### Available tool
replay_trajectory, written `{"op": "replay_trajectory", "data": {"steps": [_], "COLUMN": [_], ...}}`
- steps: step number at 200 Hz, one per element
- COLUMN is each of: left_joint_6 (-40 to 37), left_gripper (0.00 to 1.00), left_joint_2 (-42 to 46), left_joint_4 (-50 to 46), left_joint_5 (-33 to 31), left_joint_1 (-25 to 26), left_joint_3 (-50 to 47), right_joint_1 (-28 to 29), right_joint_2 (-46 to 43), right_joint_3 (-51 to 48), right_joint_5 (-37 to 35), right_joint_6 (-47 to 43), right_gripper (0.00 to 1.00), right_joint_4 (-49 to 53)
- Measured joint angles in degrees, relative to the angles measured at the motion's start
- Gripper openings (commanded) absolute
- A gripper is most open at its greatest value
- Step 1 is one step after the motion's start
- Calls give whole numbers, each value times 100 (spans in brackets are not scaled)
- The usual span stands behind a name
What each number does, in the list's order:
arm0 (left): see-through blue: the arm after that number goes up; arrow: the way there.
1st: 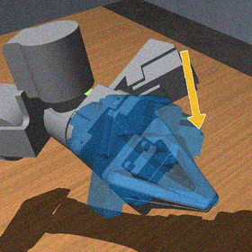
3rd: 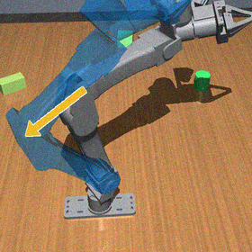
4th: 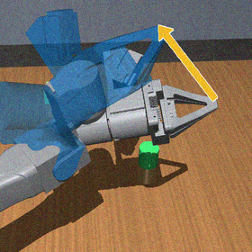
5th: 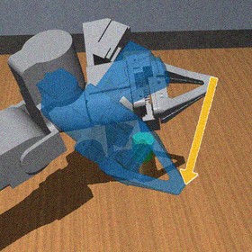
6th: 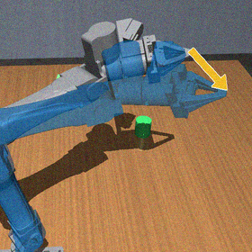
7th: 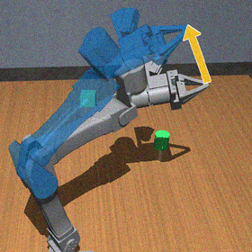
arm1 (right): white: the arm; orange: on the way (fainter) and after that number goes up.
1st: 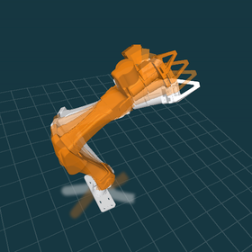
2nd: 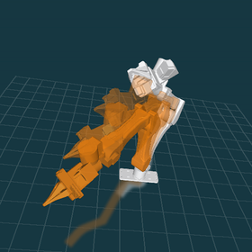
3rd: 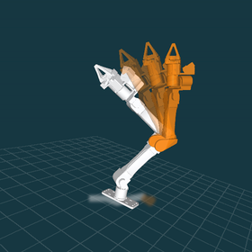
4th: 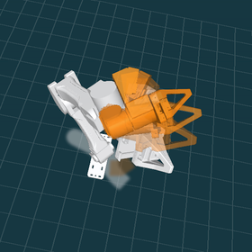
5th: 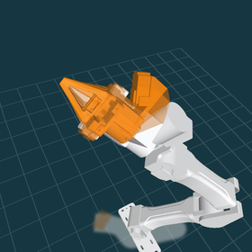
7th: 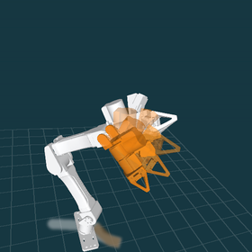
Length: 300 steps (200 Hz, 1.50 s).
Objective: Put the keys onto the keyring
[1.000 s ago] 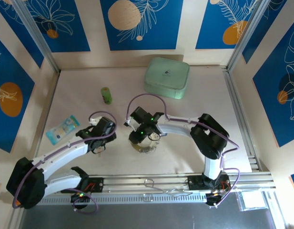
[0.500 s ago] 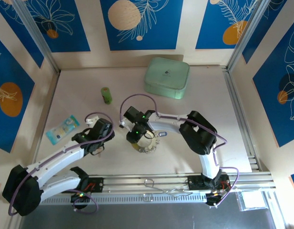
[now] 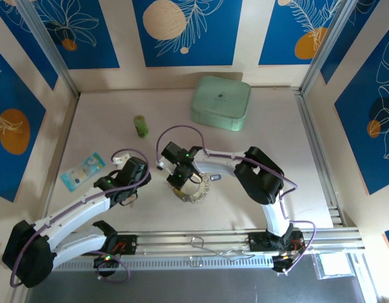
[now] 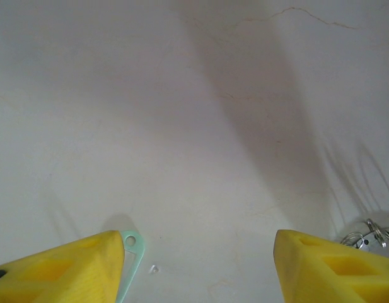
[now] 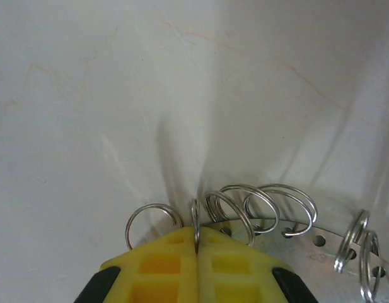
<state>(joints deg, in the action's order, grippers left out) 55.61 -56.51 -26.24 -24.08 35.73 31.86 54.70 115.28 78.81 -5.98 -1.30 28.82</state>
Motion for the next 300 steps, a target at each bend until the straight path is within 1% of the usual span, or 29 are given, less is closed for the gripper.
{"op": "replay_trajectory", "data": {"steps": [24, 43, 50, 71, 88, 105, 119, 136, 153, 175, 182, 205, 226, 267, 282, 300], "left_joint_6": [-227, -837, -1093, -1923, -2527, -3075, -3447, -3783, -3963, -4170, -4234, -4509, -4800, -5515, -5748, -5952], "left_gripper": [68, 69, 67, 58, 57, 51, 50, 46, 43, 41, 38, 29, 26, 25, 22, 21], "left_joint_2": [111, 323, 426, 748, 887, 855, 785, 658, 573, 424, 363, 238, 232, 234, 234, 232], "left_joint_4": [168, 675, 953, 2052, 2975, 3604, 4070, 4568, 5337, 6157, 6319, 6607, 6625, 6109, 5910, 5707], "left_joint_5": [24, 275, 446, 1213, 2026, 2876, 3526, 4113, 4618, 5270, 5490, 6153, 6494, 6651, 6669, 6669], "left_joint_1": [0, -2, -4, -4, -4, -4, -2, -2, 2, 9, 15, 57, 98, 170, 205, 223], "left_joint_3": [-35, -210, -319, -772, -1084, -1113, -1113, -1128, -1329, -1668, -1722, -1744, -1722, -1484, -1379, -1283], "right_joint_1": [2, -4, -24, -153, -352, -601, -774, -992, -1163, -1307, -1320, -1320, -1320, -1263, -1204, -1128], "right_joint_2": [-291, -935, -1237, -2162, -2844, -3344, -3576, -3744, -3897, -4179, -4266, -4461, -4524, -4688, -4728, -4734], "right_joint_3": [-271, -787, -1001, -1646, -2192, -2691, -2953, -3123, -3209, -3322, -3368, -3493, -3567, -3654, -3654, -3654], "right_joint_5": [92, 262, 376, 824, 1270, 1770, 2098, 2428, 2675, 2977, 3062, 3230, 3331, 3412, 3412, 3405], "right_joint_6": [-31, -118, -160, -304, -490, -710, -846, -968, -1043, -1130, -1176, -1377, -1641, -2124, -2240, -2367], "right_gripper": [0, 0, 0, 0, 0, 0, 0, 0, 0, 0, 0, 0, 0, 0, 0, 0], "right_joint_4": [-214, -487, -605, -1108, -1576, -1939, -2098, -2159, -2197, -2273, -2337, -2455, -2470, -2404, -2334, -2251]}}
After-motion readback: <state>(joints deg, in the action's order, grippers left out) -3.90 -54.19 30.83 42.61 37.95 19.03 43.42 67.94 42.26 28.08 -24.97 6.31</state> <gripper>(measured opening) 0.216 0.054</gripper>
